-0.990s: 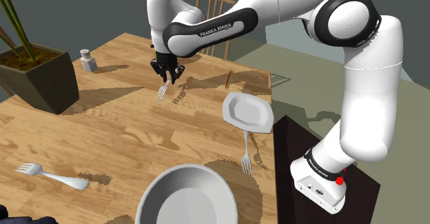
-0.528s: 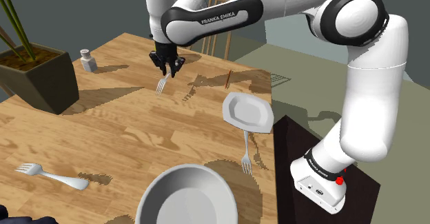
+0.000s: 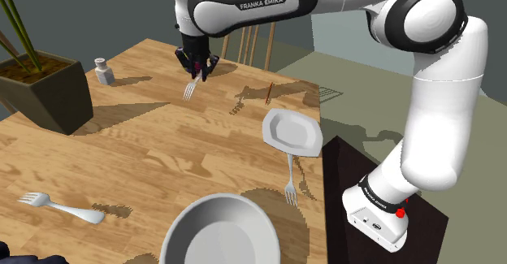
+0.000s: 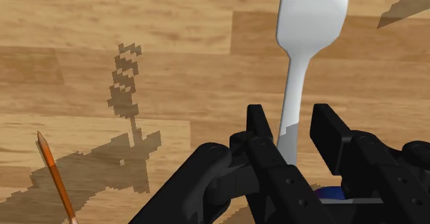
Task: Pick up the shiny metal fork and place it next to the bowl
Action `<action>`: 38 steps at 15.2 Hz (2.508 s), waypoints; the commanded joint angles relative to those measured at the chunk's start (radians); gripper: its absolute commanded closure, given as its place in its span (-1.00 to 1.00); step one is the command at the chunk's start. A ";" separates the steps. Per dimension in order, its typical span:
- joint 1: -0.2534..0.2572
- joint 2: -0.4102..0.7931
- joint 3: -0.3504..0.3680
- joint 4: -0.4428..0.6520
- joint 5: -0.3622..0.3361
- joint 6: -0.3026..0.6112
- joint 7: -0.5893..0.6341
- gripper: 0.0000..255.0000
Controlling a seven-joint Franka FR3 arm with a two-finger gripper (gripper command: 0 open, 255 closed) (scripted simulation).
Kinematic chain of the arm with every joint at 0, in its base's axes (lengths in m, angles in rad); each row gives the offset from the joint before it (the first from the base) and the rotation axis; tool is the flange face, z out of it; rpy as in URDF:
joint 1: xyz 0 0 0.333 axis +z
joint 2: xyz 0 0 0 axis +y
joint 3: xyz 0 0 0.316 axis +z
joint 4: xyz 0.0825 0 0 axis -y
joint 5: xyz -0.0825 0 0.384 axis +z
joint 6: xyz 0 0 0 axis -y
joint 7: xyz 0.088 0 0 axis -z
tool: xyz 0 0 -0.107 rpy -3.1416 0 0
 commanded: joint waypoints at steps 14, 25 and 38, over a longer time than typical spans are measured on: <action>0.032 -0.147 0.052 -0.105 0.052 -0.049 0.078 1.00; 0.124 -0.301 0.142 -0.308 0.114 -0.017 0.274 1.00; 0.293 -0.328 0.258 -0.346 0.132 -0.052 0.553 1.00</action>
